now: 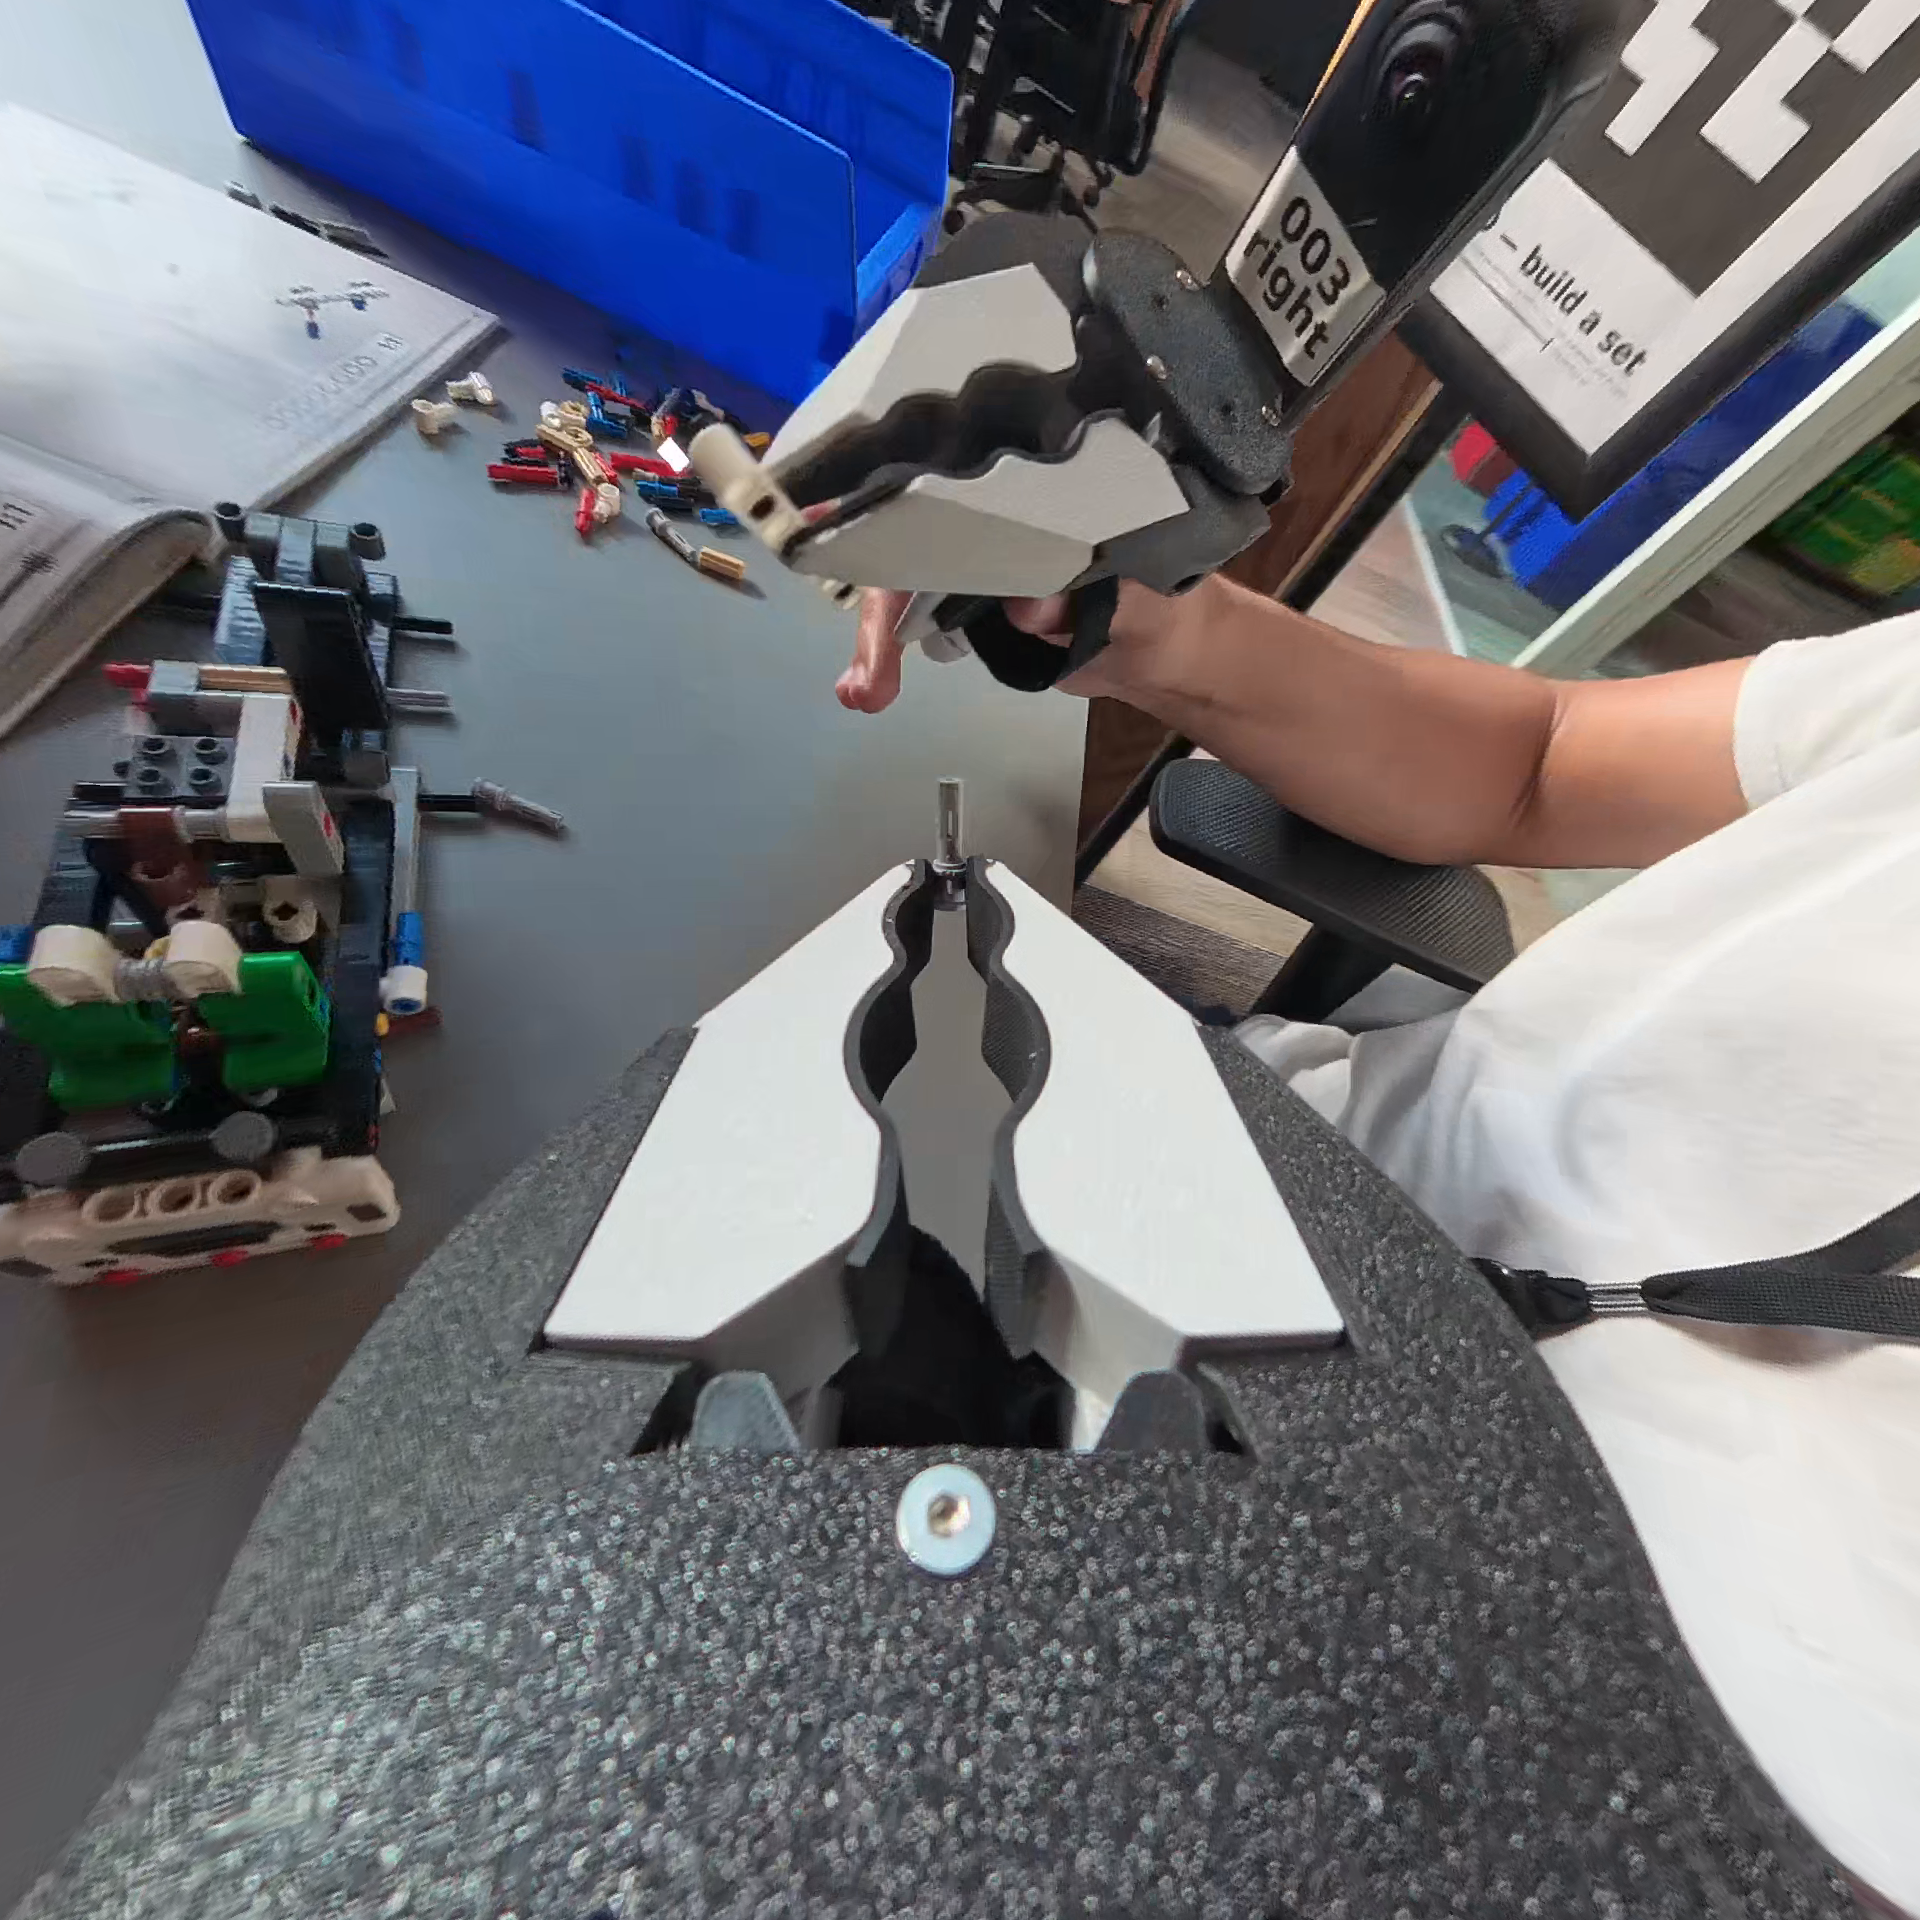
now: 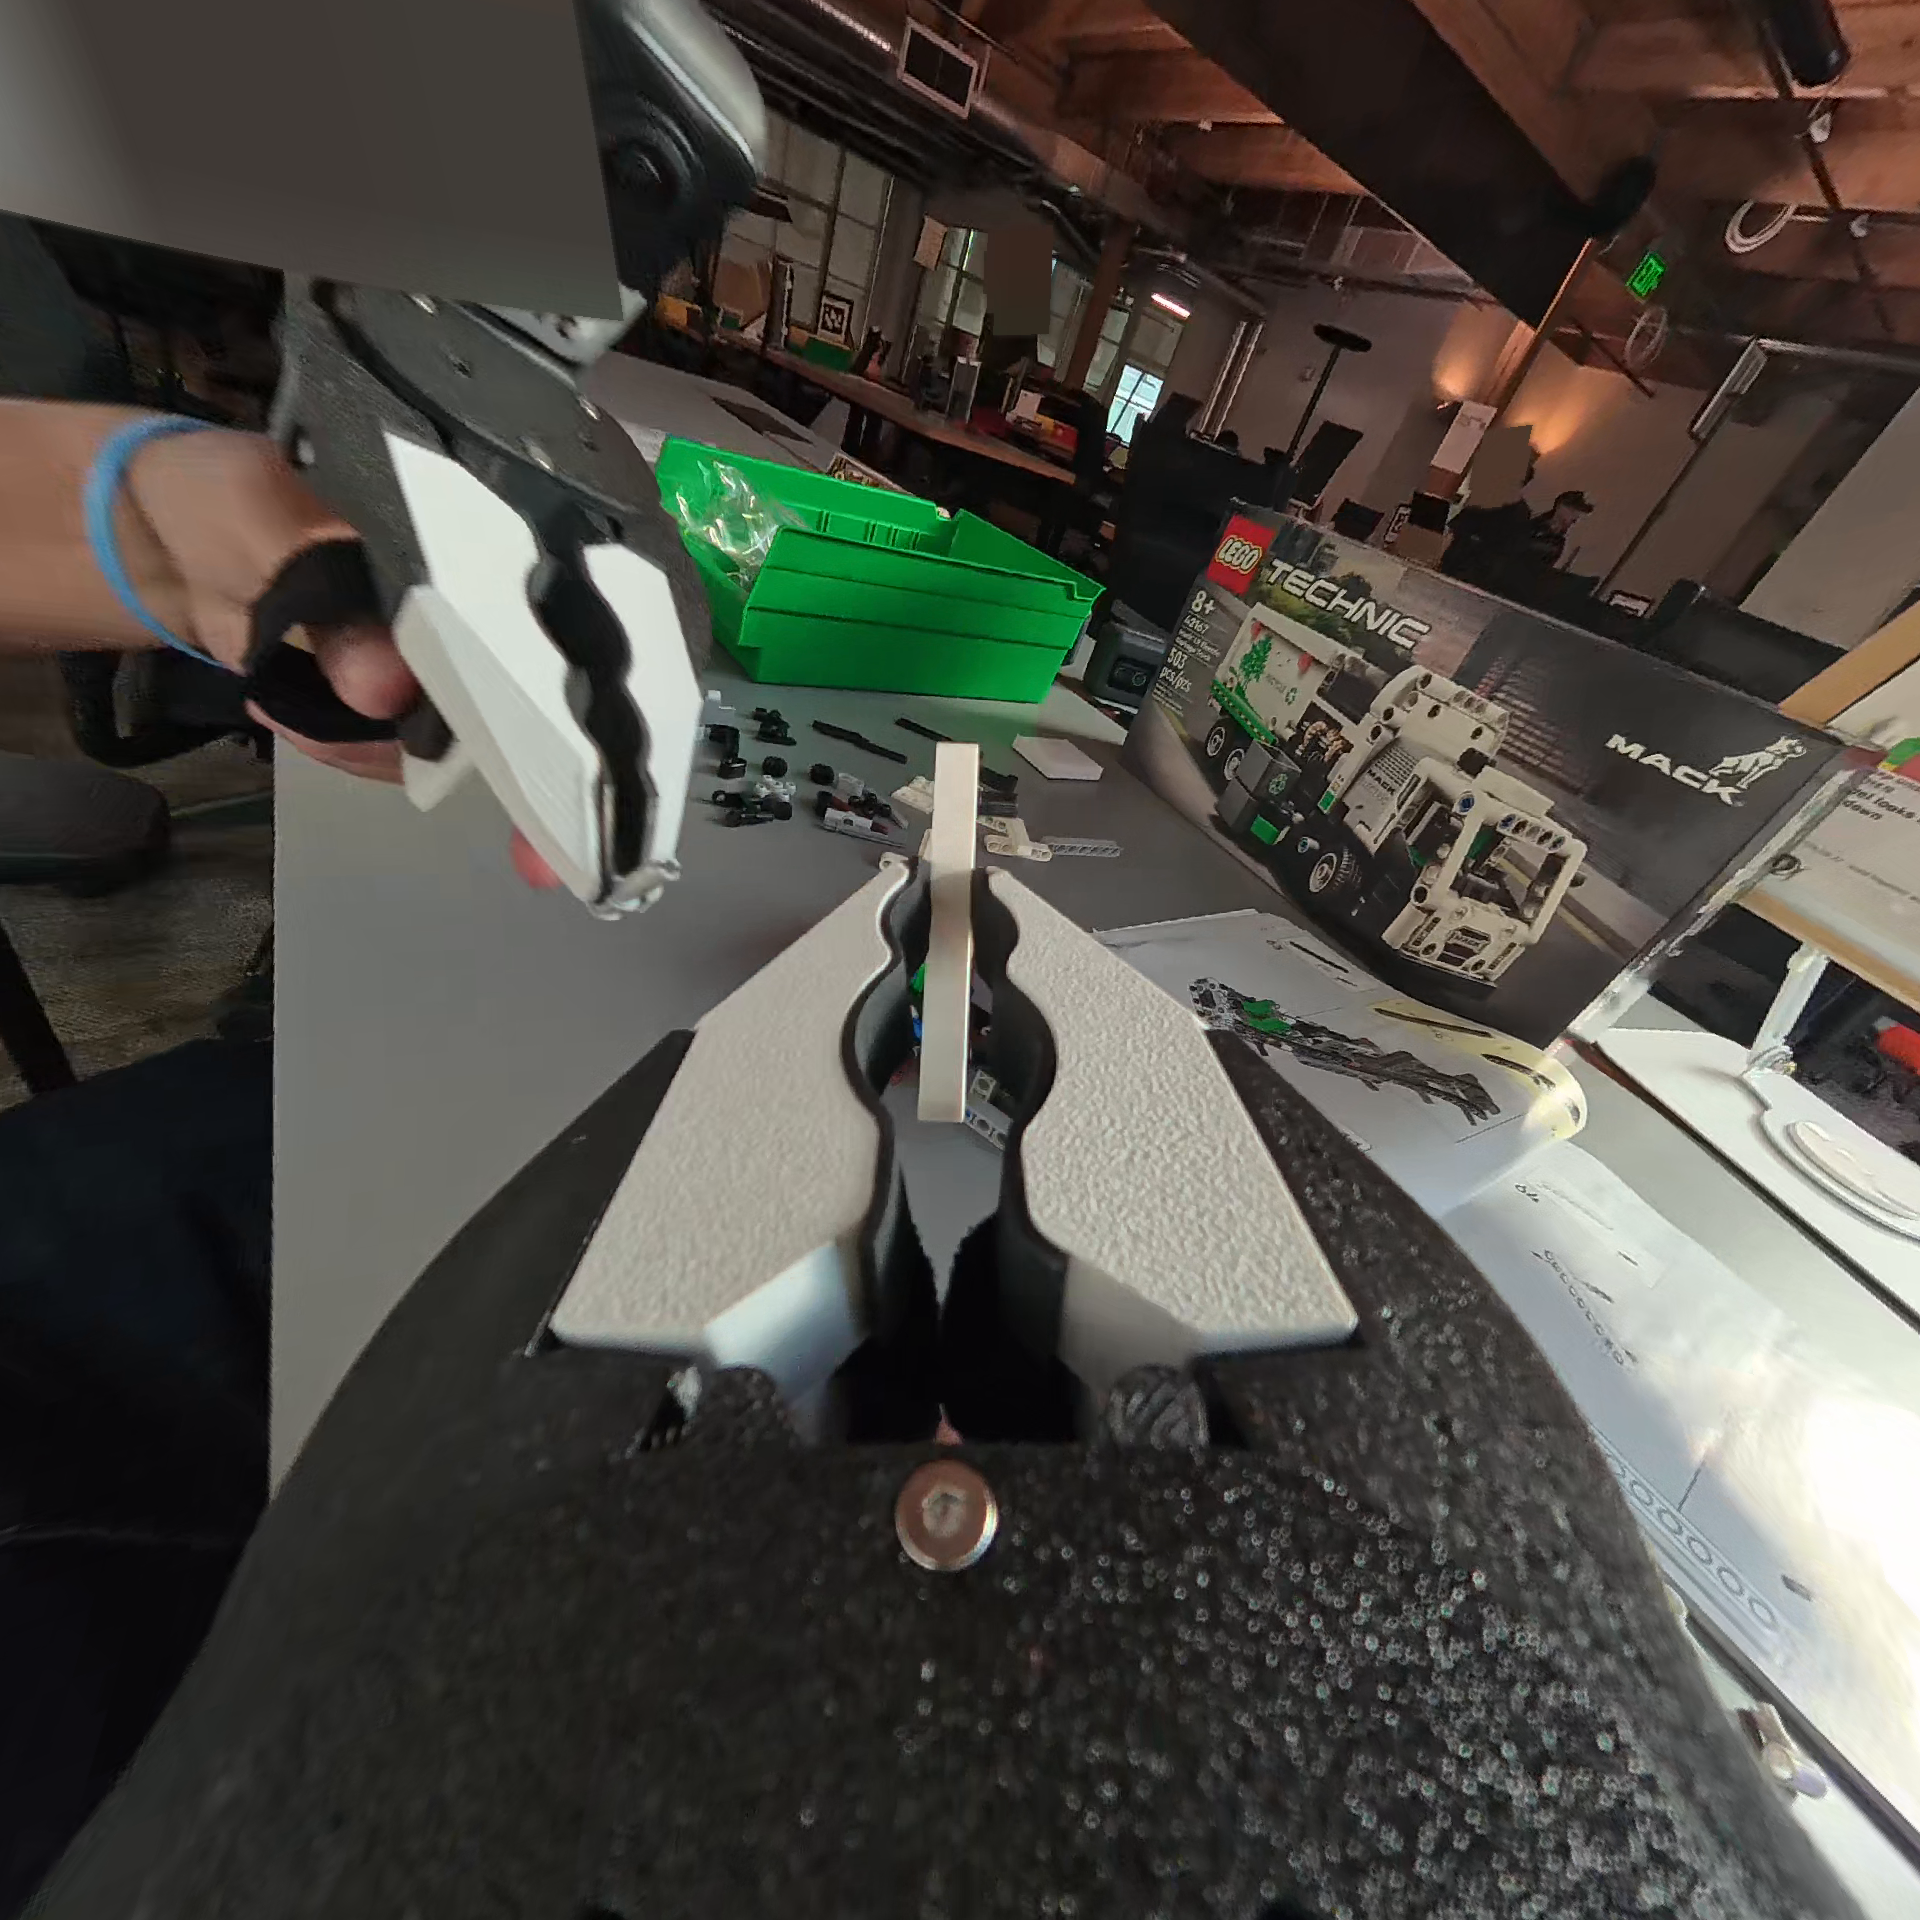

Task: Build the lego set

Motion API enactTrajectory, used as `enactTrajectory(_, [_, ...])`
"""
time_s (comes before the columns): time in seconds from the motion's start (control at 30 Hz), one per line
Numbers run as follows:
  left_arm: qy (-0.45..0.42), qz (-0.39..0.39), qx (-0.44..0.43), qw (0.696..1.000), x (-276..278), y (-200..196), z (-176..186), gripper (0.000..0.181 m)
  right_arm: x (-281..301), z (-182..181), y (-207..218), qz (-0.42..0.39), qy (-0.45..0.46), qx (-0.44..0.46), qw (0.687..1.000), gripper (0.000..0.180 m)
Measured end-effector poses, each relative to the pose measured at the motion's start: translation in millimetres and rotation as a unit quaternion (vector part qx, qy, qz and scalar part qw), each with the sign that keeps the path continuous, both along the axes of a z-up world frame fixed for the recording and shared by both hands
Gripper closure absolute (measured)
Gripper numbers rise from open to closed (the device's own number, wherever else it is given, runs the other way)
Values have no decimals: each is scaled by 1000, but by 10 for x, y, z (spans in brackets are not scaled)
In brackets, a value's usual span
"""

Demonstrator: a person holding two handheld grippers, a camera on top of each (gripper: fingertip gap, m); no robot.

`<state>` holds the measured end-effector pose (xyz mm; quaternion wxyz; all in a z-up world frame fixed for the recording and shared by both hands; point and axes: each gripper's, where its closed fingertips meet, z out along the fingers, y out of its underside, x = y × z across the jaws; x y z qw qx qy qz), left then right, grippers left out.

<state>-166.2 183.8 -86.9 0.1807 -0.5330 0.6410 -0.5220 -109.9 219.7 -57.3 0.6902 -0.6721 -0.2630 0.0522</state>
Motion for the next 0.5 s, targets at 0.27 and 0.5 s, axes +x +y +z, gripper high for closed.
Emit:
enactTrajectory(0.27, [21, -72, -141, 987, 487, 185, -84, 177, 294, -172, 160, 13, 5, -11, 1000, 173])
enactTrajectory(0.5, [6, -33, -177, 984, 635, 420, -279, 177, 304, -396, 147, -31, -122, 8, 992, 174])
